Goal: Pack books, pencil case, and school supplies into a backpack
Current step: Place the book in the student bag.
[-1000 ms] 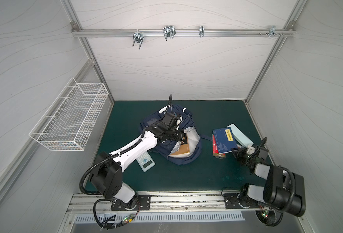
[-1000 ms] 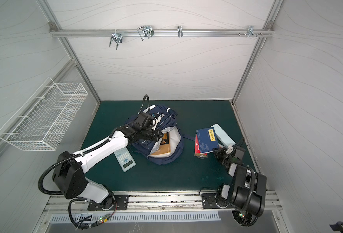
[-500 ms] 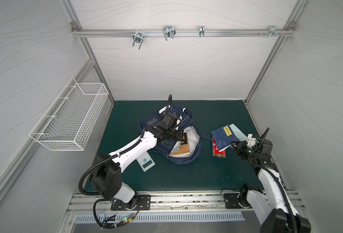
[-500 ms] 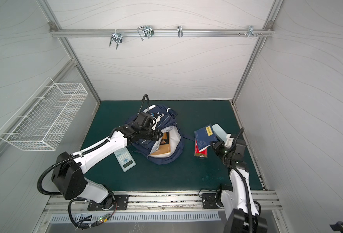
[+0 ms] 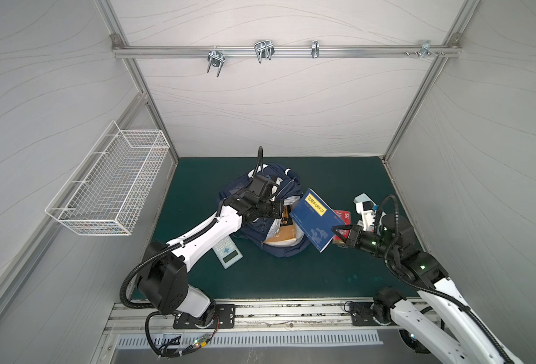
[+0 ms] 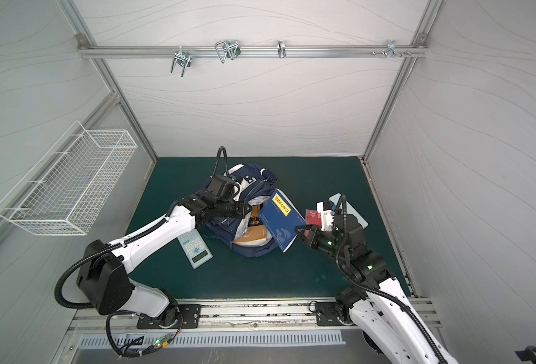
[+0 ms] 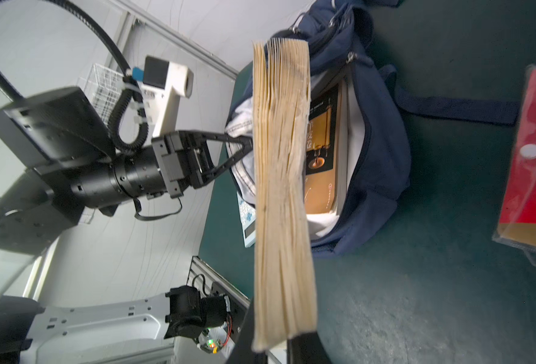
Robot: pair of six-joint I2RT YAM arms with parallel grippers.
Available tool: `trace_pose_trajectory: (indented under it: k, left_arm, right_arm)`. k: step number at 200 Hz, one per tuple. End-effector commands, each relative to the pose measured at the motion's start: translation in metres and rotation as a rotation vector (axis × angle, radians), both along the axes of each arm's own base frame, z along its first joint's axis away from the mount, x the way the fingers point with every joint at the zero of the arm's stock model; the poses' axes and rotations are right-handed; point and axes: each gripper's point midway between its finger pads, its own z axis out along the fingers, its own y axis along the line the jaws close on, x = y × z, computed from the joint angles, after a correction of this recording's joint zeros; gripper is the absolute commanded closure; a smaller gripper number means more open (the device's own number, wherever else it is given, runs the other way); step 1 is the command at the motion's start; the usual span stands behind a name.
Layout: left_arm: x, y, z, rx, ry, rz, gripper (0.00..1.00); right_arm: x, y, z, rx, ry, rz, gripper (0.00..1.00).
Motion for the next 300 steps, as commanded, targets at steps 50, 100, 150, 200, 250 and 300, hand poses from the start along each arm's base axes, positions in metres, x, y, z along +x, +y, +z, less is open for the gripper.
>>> trace_pose_trajectory:
  k: [50,100,150,200,250,300]
  left_arm:
    - [0.005,-0.017,0.067,-0.188,-0.157,-0.048,1.00]
    - [-0.003,-0.026,0.070,-0.179,-0.164,-0.105,1.00]
    - [-0.007,-0.034,0.065,-0.198,-0.130,-0.133,1.00]
    - [-0.007,-0.035,0.060,-0.195,-0.112,-0.123,1.00]
    - [0.000,-0.030,0.043,-0.144,-0.050,-0.063,0.74]
    - [0.001,0.013,0.040,-0.106,0.041,0.145,0.54]
  right_arm:
    - [0.029,0.037,-0.035,-0.015,0.058,-0.083,1.00]
    - [0.083,0.100,-0.057,0.069,0.125,-0.040,1.00]
    - [0.125,0.147,-0.075,0.072,0.148,-0.052,0.96]
    - [0.114,0.135,-0.127,-0.079,0.267,-0.099,0.30]
    - [0.063,0.056,-0.107,-0.312,0.222,-0.152,0.10]
    - [0.007,0.031,-0.078,-0.507,0.079,-0.012,0.15]
